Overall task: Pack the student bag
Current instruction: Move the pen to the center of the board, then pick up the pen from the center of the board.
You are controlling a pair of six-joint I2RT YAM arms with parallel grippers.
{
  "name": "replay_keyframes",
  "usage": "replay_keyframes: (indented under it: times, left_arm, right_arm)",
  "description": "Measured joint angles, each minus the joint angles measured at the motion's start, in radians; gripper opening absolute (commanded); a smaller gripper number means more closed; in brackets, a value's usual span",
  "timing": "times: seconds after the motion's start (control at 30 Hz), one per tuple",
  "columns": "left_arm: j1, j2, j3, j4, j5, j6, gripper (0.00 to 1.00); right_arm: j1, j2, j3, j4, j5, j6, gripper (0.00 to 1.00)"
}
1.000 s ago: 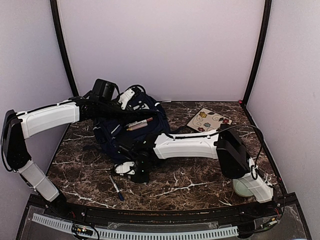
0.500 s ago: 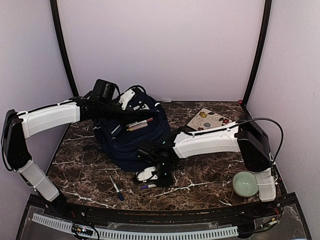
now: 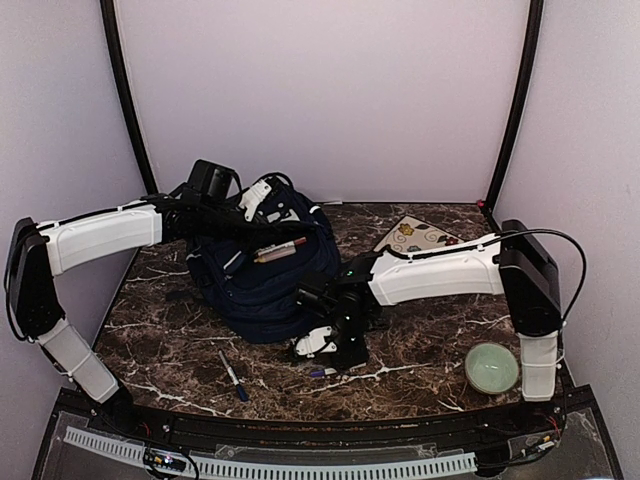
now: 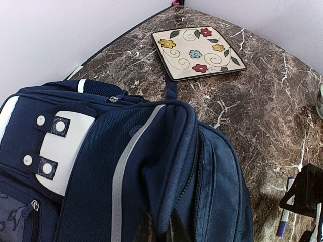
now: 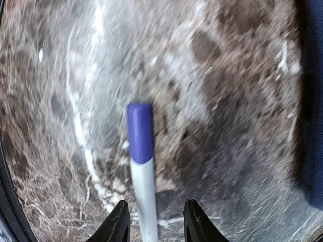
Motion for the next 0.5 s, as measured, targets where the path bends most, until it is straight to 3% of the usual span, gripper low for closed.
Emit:
replay_keyframes:
  times: [0.23, 0.5]
  left_arm:
    - [0.0, 0.004, 0.0, 0.0, 0.007, 0.0, 0.0]
    - [0.0, 0.008, 0.0, 0.0, 0.01, -0.001, 0.0]
  right_arm:
    - [0.009, 0.072, 0.084, -0.018, 0.003, 0.029, 0.36]
    - [0.039, 0.081, 0.075, -0.053, 0.059, 0.043, 0.25]
